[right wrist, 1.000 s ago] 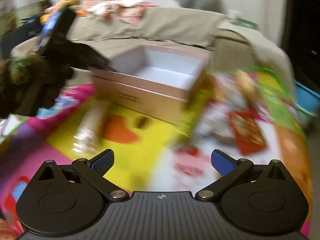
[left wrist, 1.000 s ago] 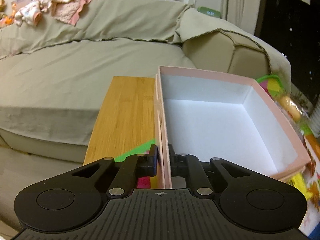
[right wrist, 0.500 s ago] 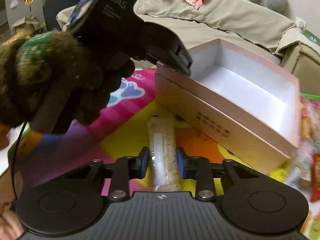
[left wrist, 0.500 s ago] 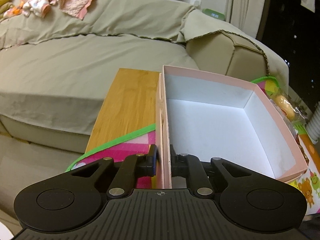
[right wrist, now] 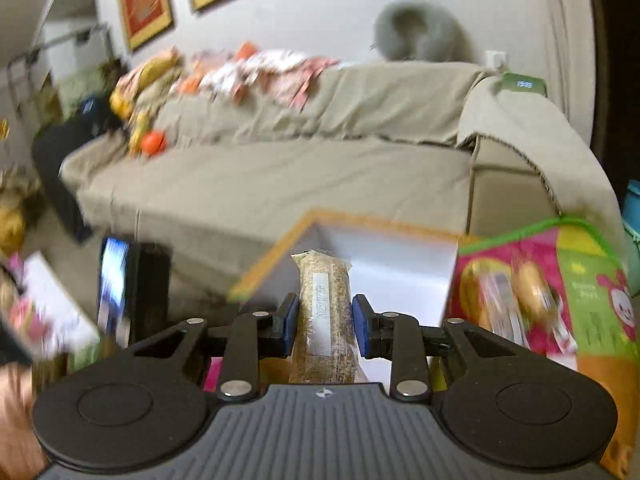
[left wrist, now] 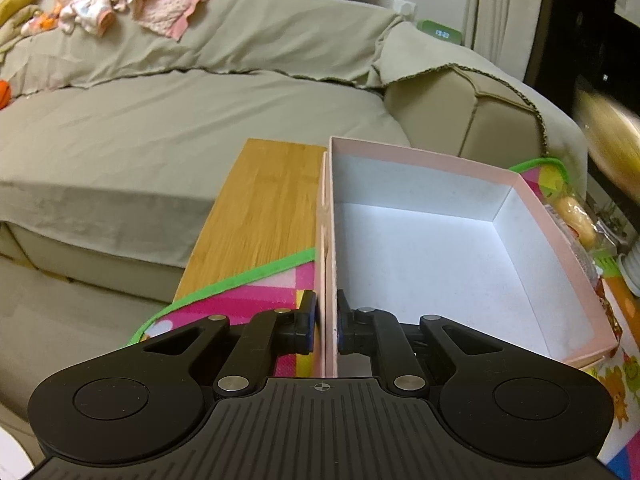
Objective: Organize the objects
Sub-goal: 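Drop the sesame bar into the pink box with the right gripper while the left gripper clamps the box wall, then grasp the yellow bun packet with the right gripper and drop it into the box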
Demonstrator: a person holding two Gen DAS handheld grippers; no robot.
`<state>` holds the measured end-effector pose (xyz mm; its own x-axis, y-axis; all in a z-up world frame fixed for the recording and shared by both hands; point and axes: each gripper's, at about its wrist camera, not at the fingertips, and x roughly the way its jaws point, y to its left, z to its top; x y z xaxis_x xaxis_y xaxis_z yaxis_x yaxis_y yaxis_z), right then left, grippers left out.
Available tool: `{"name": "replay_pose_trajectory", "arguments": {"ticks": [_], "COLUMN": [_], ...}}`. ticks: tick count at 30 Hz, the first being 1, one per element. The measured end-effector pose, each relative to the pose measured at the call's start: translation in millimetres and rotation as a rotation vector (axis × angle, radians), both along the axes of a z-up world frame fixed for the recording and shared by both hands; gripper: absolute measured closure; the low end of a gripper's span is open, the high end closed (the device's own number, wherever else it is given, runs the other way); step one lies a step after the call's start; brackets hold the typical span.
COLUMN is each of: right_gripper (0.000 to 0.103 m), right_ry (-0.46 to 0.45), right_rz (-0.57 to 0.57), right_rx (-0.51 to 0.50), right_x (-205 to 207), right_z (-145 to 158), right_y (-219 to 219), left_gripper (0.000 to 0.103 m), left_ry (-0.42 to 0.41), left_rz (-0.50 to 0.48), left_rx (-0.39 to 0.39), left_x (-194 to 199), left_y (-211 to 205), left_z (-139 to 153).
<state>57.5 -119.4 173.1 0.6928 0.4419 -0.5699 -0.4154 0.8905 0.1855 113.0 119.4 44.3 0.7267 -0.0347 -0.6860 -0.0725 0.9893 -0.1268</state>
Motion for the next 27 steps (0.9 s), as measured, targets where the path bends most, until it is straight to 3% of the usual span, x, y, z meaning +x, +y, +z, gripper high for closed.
{"name": "replay_pose_trajectory", "arguments": {"ticks": [5,9,15,20,27], "right_gripper": [0.067,0.067,0.057,0.057,0.056], "right_ry": [0.049,0.074,-0.007,0.028,0.051], "right_rz": [-0.016,-0.004,-0.136,-0.219,-0.106], "right_rx": [0.115,0.12,-0.019,-0.139,-0.275], "right_x": [70.1,72.2,26.0,3.3,-27.0], "right_z": [-3.4,-16.9,-36.1,-75.5,-120.5], "right_y": [26.0,26.2,-24.5,-63.1,-52.1], "left_gripper": [0.092,0.092,0.092,0.09,0.09], "left_ry": [0.004,0.011,0.018,0.016,0.016], "left_rz": [0.016,0.02,0.035,0.05,0.052], "left_rx": [-0.004,-0.004,-0.009,-0.043,-0.049], "left_x": [0.2,-0.5,-2.8,-7.9,-8.2], "left_y": [0.6,-0.4,-4.8,-4.9,-4.1], "left_z": [-0.2,-2.0,-1.3,-2.8,-2.0]}}
